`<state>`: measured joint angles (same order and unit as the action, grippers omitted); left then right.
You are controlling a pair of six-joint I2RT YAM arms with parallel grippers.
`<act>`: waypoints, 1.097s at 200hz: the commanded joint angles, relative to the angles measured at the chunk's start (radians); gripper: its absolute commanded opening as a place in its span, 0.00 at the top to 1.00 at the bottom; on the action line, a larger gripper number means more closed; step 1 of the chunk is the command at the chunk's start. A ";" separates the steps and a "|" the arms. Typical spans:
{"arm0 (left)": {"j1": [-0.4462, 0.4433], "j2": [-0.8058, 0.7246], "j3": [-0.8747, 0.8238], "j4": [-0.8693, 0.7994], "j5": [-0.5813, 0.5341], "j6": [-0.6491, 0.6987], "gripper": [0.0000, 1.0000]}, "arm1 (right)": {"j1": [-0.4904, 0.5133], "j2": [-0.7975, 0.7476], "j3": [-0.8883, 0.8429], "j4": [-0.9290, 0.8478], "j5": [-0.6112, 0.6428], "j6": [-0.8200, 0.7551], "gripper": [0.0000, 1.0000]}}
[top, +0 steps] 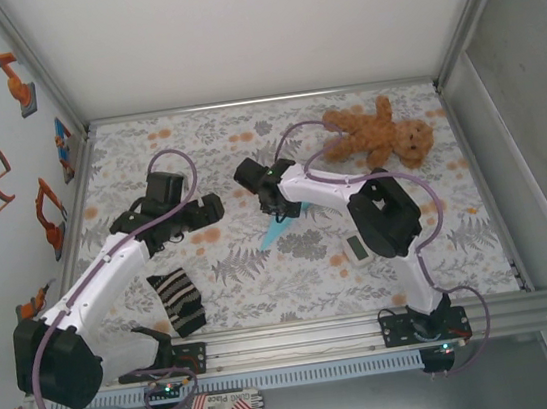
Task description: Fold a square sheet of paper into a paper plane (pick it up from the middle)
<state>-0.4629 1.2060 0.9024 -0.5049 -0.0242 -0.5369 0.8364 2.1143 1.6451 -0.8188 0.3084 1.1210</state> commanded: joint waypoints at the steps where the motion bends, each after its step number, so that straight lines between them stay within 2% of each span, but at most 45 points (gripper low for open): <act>1: 0.005 0.002 -0.019 -0.008 0.021 0.028 0.04 | 0.013 0.005 0.027 -0.084 0.048 0.067 0.53; 34: 0.005 0.003 -0.022 -0.007 0.024 0.032 0.04 | 0.014 -0.009 0.014 -0.083 0.042 0.094 0.58; 76: 0.005 0.008 -0.022 -0.002 0.026 0.030 0.04 | 0.016 -0.032 -0.012 -0.078 0.047 0.117 0.72; 116: 0.017 -0.006 -0.035 0.011 0.014 -0.003 0.04 | 0.016 -0.061 -0.052 -0.054 0.061 0.135 0.93; 144: 0.042 -0.018 -0.049 0.022 0.025 -0.025 0.04 | 0.016 -0.095 -0.060 -0.053 0.090 0.127 0.98; 182: 0.091 -0.012 -0.079 0.067 0.083 -0.072 0.04 | 0.017 -0.155 -0.041 -0.016 0.107 -0.015 1.00; 201: 0.131 -0.010 -0.107 0.106 0.130 -0.111 0.04 | 0.015 -0.196 -0.051 0.082 0.048 -0.141 1.00; 219: 0.172 -0.011 -0.139 0.147 0.176 -0.148 0.04 | 0.007 -0.237 -0.100 0.234 -0.065 -0.243 1.00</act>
<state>-0.3340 1.2076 0.8013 -0.4183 0.0711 -0.6125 0.8459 1.9533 1.5852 -0.7685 0.3317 1.0489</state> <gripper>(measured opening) 0.963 0.048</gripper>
